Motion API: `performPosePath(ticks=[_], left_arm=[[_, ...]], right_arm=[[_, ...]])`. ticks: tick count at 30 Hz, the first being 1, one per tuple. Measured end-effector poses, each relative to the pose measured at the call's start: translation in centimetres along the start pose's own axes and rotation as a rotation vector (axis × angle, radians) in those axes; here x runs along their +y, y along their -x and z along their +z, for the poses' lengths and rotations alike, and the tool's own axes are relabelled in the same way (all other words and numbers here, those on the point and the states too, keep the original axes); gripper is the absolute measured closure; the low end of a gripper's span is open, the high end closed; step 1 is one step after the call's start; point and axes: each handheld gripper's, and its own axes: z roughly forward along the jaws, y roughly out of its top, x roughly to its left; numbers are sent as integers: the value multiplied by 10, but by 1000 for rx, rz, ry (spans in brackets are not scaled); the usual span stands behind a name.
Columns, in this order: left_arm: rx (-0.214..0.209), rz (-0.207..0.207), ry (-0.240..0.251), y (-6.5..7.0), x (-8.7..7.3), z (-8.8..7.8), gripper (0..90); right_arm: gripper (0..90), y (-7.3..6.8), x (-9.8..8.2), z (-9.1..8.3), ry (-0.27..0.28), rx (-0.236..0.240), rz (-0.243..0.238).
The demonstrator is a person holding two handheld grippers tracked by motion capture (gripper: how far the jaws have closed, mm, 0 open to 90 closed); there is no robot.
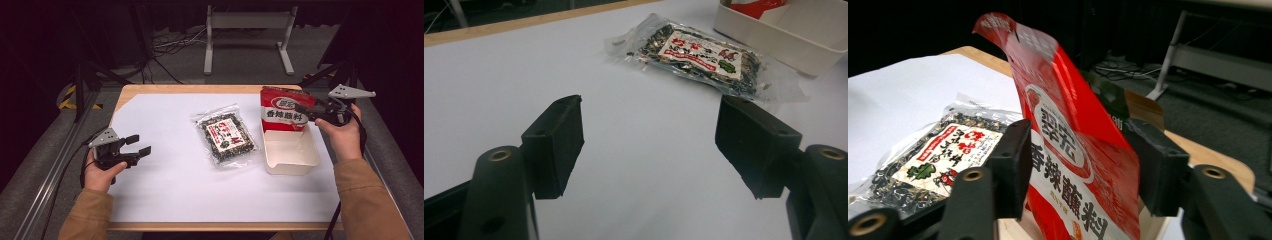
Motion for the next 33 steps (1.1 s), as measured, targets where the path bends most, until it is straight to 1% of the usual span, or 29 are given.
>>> performPosePath(ticks=[2, 4, 5, 9, 12, 13, 14, 16, 18, 19, 23, 24, 25, 27, 29, 30, 32, 33], left_arm=[[-4, -2, 0, 1, 2, 2, 267], [-21, 0, -3, 4, 5, 5, 272], [-22, 0, -4, 5, 6, 6, 272], [-22, 34, -38, 12, 13, 12, 268], [-36, 40, -60, 19, 17, 16, 262], [-36, 40, -60, 19, 17, 16, 261], [-47, 51, -67, 23, 19, 20, 260], [-52, 62, -71, 26, 21, 23, 260], [-54, 59, -80, 28, 22, 25, 260], [-53, 67, -86, 29, 22, 27, 252], [-50, 68, -89, 32, 22, 29, 227], [-54, 70, -91, 34, 22, 30, 221], [-47, 69, -87, 35, 22, 31, 211], [-23, 88, -81, 38, 22, 32, 158], [-27, 89, -83, 40, 23, 33, 165], [-27, 89, -83, 40, 23, 33, 181], [-43, 79, -92, 42, 24, 35, 181], [-45, 84, -94, 42, 25, 35, 171]], right_arm=[[423, -3, 2, -4, 10, -12, -14], [395, -7, 4, -9, 25, -19, -20], [386, -10, 6, -12, 26, -35, -29], [378, -17, 9, -22, 30, -47, -29], [373, -25, 12, -29, 33, -48, -44], [373, -25, 12, -29, 33, -48, -44], [368, -32, 14, -35, 43, -48, -64], [365, -38, 16, -40, 58, -40, -85], [364, -41, 17, -42, 62, -40, -92], [360, -50, 20, -48, 68, -37, -116], [352, -63, 22, -52, 70, -24, -138], [350, -67, 22, -53, 72, -12, -142], [350, -71, 22, -53, 76, -1, -139], [349, -77, 21, -54, 81, 16, -131], [349, -83, 19, -54, 87, 31, -126], [349, -83, 19, -54, 87, 31, -126], [349, -90, 14, -54, 90, 43, -125], [349, -92, 12, -53, 92, 50, -124]])
